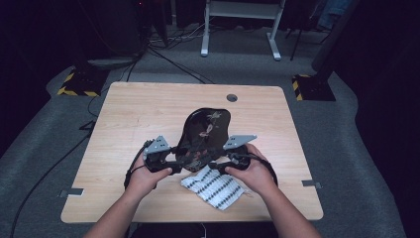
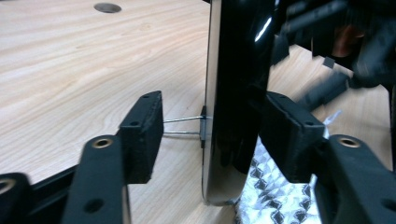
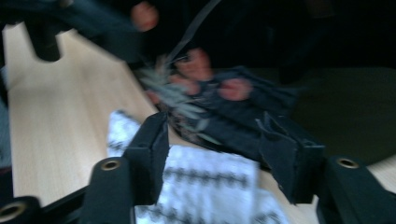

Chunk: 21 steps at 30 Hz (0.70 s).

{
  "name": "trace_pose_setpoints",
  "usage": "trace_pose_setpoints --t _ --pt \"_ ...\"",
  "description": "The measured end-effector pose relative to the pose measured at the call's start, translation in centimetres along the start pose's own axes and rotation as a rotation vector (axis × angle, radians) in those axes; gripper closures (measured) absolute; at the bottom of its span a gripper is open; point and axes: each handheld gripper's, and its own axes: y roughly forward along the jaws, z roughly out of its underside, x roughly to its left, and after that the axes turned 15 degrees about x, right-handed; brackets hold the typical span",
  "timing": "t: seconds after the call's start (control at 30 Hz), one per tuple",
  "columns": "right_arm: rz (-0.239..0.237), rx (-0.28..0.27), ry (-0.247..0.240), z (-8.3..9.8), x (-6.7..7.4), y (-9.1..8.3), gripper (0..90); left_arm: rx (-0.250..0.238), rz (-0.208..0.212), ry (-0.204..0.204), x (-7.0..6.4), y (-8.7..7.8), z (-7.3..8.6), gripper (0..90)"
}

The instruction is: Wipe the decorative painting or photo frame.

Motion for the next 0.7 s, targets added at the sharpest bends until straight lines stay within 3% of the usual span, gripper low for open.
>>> trace_pose_setpoints --t 0.1,0.2,0.3,0.37,0.57,0.7 --pt "0.013 0.0 0.064 -0.2 -1.4 -1.4 45.5 0.012 -0.03 0.029 0.1 -0.6 0.0 38.3" --pt "0.047 -0.025 0.063 -0.4 -2.5 -2.0 45.5 0.021 -0.03 0.005 0.1 -1.0 0.1 35.3" --pt "0.116 -0.056 0.056 -0.7 -4.1 -2.5 41.5 0.023 -0.028 -0.007 0.2 -1.1 0.3 31.5" --pt "0.104 -0.077 0.075 -0.8 -4.8 -2.6 34.9 0.019 -0.014 -0.026 0.1 -1.1 0.5 30.9" --pt "0.052 -0.078 0.139 -1.3 -6.4 -2.7 21.1 0.032 -0.034 -0.019 0.0 -0.9 0.6 24.5" --pt "0.047 -0.076 0.102 -1.8 -6.9 -2.6 16.5 0.023 -0.047 -0.015 -0.3 -0.6 0.5 21.4"
